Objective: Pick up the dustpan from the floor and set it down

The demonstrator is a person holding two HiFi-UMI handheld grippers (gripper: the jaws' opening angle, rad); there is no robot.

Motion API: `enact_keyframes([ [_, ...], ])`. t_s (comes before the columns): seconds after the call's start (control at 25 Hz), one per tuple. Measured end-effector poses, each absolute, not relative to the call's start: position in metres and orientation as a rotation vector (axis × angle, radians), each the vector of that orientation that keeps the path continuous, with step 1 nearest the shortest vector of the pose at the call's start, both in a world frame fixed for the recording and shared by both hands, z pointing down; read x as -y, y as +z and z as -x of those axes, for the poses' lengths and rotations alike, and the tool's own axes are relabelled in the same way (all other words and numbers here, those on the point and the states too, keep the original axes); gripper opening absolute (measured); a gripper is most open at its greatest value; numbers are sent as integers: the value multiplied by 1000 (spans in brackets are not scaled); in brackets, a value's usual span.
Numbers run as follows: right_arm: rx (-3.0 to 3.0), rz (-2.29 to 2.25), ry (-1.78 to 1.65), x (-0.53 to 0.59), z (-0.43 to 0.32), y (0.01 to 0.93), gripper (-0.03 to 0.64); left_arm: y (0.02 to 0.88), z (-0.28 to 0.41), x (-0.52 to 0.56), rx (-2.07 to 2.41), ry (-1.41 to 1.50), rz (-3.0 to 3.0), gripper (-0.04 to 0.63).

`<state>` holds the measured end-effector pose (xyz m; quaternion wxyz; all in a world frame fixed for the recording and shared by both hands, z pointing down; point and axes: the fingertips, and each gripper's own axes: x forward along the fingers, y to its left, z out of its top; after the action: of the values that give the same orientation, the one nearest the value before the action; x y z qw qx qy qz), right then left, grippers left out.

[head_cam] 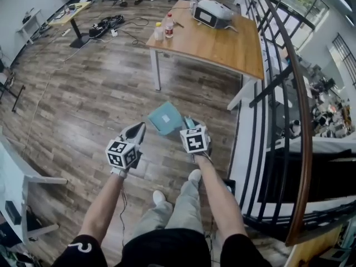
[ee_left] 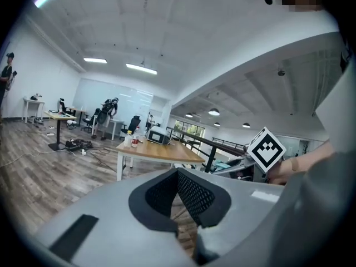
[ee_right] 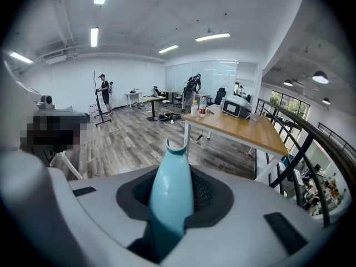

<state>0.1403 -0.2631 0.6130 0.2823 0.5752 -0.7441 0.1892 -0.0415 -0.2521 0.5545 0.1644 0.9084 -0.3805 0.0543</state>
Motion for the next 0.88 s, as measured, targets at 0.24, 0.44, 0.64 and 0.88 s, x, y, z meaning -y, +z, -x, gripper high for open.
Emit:
enact_keyframes([
  [0.24, 2050, -1597, 440, 251, -136, 516, 86, 489, 61, 237, 1090, 120, -2678, -2],
  [0.44, 2074, -1645, 388, 233, -133, 454, 86, 451, 88, 220, 1114, 88, -2710, -2],
  [0.64, 2100, -1676, 348, 220, -129, 414, 86, 428, 114, 208, 1142, 49, -2718, -2],
  [0.88, 2134, -1674, 326, 218, -127, 394, 86, 416, 129, 209, 1169, 29, -2723, -2],
])
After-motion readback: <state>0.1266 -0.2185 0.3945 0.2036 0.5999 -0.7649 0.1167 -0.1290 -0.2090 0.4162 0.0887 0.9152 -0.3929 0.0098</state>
